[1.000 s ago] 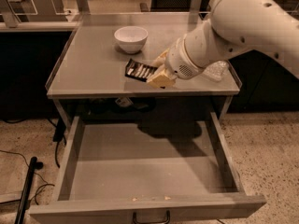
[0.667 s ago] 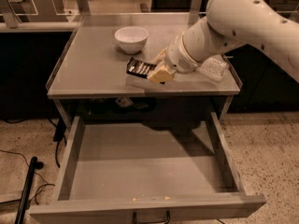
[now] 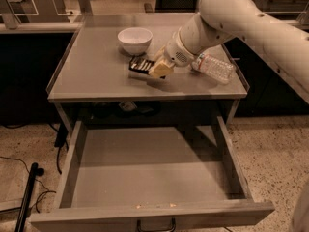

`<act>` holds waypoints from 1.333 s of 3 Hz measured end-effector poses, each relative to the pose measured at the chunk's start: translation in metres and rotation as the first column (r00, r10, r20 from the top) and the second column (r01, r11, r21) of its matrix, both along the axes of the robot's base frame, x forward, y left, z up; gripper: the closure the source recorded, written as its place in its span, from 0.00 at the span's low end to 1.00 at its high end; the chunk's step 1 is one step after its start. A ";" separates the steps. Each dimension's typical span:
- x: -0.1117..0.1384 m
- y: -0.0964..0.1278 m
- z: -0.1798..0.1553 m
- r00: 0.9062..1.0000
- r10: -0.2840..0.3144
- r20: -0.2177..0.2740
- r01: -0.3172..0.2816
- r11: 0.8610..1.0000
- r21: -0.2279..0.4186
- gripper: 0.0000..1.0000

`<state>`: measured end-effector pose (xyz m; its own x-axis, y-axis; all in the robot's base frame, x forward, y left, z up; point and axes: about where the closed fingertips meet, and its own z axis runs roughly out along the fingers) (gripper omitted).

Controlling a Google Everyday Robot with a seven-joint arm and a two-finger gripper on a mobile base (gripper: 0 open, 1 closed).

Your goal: Pick rxbar chocolate from top drawer and place on counter

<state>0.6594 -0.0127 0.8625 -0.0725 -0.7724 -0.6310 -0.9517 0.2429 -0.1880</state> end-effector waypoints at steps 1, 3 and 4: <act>0.022 0.005 0.002 1.000 -0.012 0.010 0.012 1.000 -0.002 1.00; 0.036 -0.002 -0.015 0.999 -0.041 -0.022 0.041 0.999 -0.001 1.00; 0.036 -0.002 -0.015 0.999 -0.041 -0.022 0.041 0.999 -0.001 0.90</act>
Offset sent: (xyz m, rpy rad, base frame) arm 0.0523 -0.0006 -0.0071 0.0148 0.0038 -0.0653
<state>0.6950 -0.0146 0.8475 -0.1178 -0.7690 -0.6283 -0.9449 0.2815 -0.1674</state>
